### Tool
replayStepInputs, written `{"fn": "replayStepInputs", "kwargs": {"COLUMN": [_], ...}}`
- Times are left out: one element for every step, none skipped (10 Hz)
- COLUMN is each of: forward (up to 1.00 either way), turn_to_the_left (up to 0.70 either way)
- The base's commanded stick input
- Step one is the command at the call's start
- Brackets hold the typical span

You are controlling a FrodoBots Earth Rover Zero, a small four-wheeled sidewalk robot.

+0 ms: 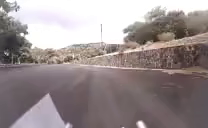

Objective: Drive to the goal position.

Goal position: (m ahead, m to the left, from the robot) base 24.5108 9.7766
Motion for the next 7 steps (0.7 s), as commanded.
{"fn": "replayStepInputs", "kwargs": {"forward": [1.00,1.00,1.00,1.00,1.00,1.00,1.00], "turn_to_the_left": [0.00,0.00,0.00,0.00,0.00,0.00,0.00]}}
